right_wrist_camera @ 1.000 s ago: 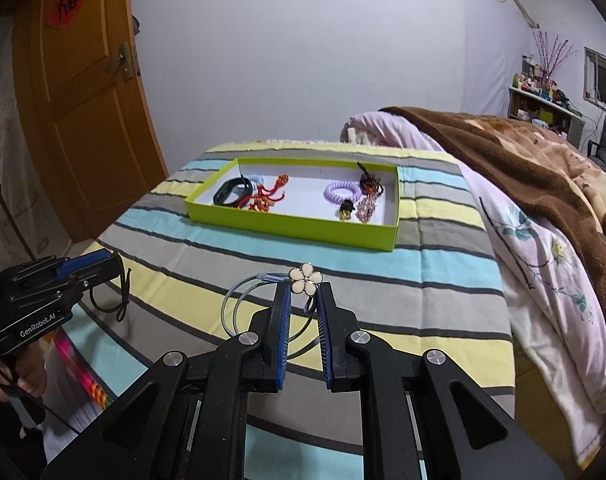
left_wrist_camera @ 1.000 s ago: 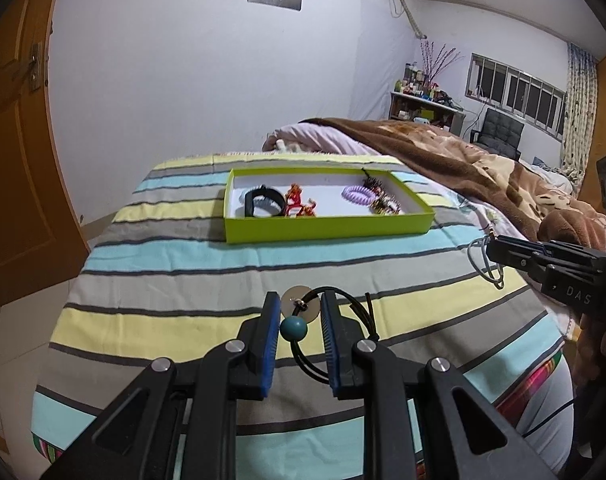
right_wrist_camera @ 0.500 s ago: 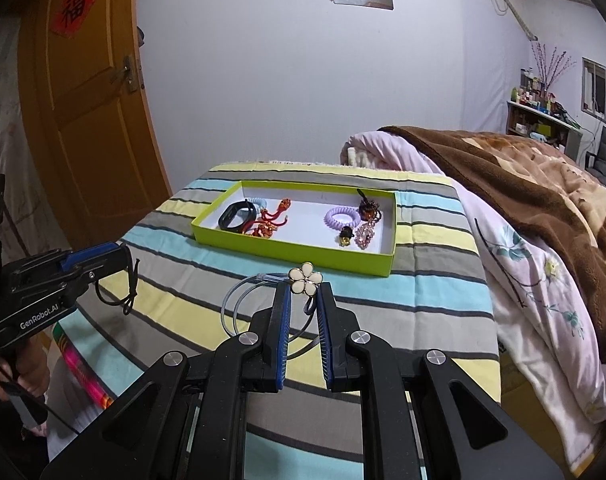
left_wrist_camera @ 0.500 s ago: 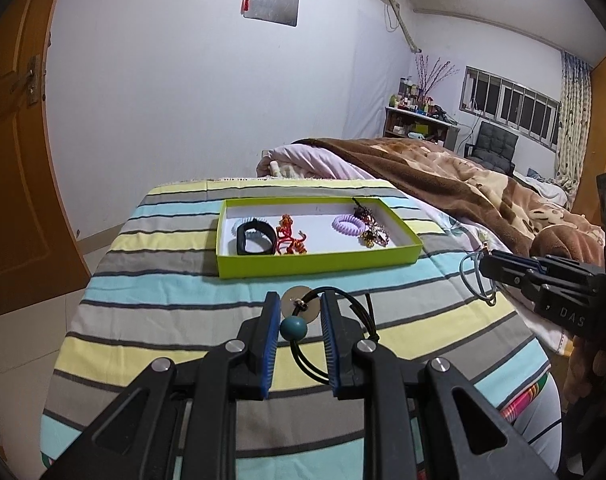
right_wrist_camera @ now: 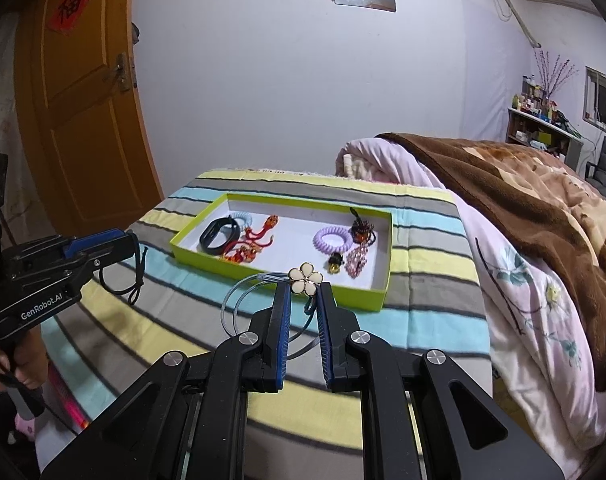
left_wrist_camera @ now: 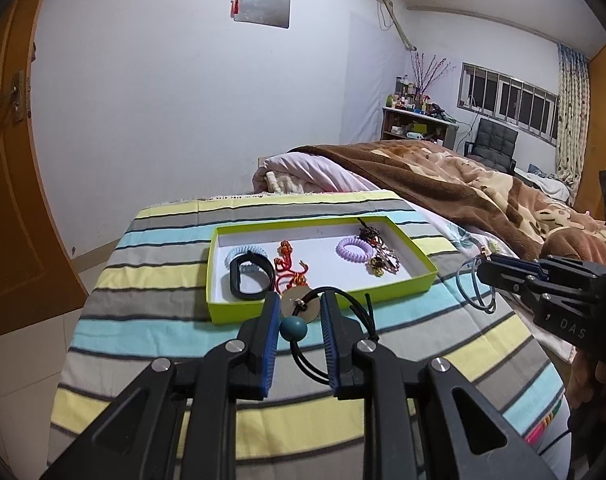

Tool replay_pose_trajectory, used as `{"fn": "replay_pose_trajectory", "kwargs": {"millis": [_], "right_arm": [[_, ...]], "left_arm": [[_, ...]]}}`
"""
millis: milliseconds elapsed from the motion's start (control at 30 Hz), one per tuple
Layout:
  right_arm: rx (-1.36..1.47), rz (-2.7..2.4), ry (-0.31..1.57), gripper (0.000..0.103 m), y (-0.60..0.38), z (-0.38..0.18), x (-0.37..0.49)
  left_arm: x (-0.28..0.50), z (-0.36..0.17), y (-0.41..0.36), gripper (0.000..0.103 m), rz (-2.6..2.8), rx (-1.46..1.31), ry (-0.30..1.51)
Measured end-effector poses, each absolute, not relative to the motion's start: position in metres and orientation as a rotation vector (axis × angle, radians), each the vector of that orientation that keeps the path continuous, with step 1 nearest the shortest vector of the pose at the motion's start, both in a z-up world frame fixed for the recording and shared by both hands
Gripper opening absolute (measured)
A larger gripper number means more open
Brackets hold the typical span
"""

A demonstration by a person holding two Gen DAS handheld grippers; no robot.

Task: Organize jewelry
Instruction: 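Carry the black cord and flower hair tie over the green box with both tools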

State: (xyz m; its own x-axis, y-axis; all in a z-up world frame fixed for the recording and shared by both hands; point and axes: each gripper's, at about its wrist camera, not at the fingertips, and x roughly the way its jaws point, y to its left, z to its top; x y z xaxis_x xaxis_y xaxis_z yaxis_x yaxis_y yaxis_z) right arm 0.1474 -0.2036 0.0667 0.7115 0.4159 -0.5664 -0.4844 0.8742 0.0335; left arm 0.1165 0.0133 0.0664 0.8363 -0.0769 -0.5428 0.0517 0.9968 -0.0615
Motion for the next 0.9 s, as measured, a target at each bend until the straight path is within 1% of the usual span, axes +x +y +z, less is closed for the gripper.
{"fn": "replay_pose_trajectory", "kwargs": {"millis": [367, 633, 900], "right_arm": [[-0.148, 0.495, 0.602, 0.014, -0.188, 0.066, 0.199], [-0.172, 0.475, 0.637, 0.014, -0.178, 0.051, 0.246], [-0.146, 0.476, 0.693, 0.014, -0.17, 0.032, 0.283]], "left_arm": [[0.175, 0.063, 0.022, 0.021, -0.077, -0.03, 0.6], [0.216, 0.056, 0.028, 0.021, -0.077, -0.035, 0.602], [0.255, 0.039, 0.031, 0.021, -0.079, -0.059, 0.654]]}}
